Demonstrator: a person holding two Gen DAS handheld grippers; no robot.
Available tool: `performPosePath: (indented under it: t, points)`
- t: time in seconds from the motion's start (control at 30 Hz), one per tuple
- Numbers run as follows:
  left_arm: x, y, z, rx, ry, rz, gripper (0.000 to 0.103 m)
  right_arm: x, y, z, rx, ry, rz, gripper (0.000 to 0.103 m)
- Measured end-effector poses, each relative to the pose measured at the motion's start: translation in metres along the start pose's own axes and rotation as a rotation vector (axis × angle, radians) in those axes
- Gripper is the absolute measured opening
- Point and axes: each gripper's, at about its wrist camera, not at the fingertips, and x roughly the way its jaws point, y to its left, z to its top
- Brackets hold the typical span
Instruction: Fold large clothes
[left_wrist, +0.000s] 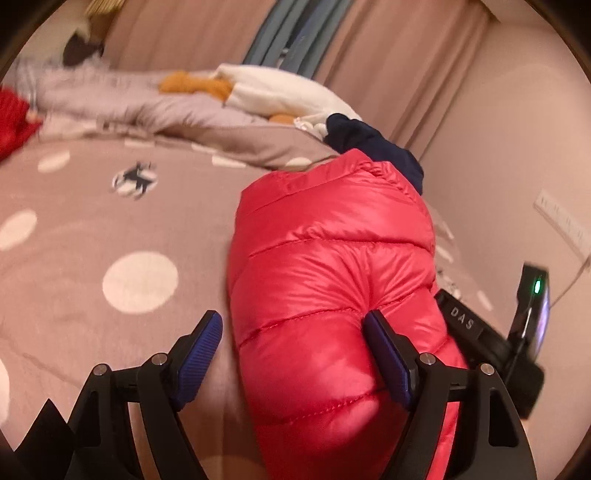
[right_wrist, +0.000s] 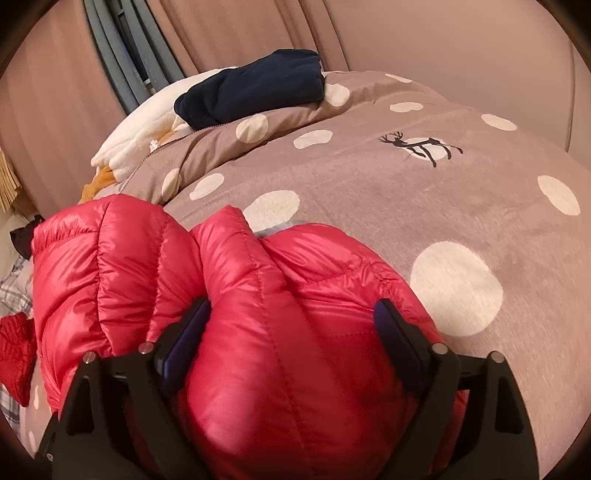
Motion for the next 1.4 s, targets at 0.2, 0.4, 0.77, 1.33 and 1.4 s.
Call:
performPosePath:
  t: [0.2,0.4,0.77,1.33,1.4]
  points:
    - [-0.019,0.015,0.008,-0.067,-0.028,-0.014,0.079,-0.023,0.004,0.007,0.022,0.041,0.022,0.099]
    - [-0.032,0.041,0.02,-0.235,-0.011,-0.202,0.093,-0.072,-0.002,0.012,-0.05,-0.028,0.082,0.102]
    - [-0.008,0.06,0.011,-0.42,0.115,-0.367,0.102,-0.09,-0.071,0.019,0.203,0.0,0.269,0.103]
    - [0.056,0.038,-0.012,-0.392,0.367,-0.569,0.093,0.029,-0.045,-0.019,0.352,0.482,0.736,0.076]
    - [0.054,0.04,-0.011,-0.394,0.367,-0.559,0.089,0.035,-0.044,-0.021,0.398,0.48,0.811,0.062]
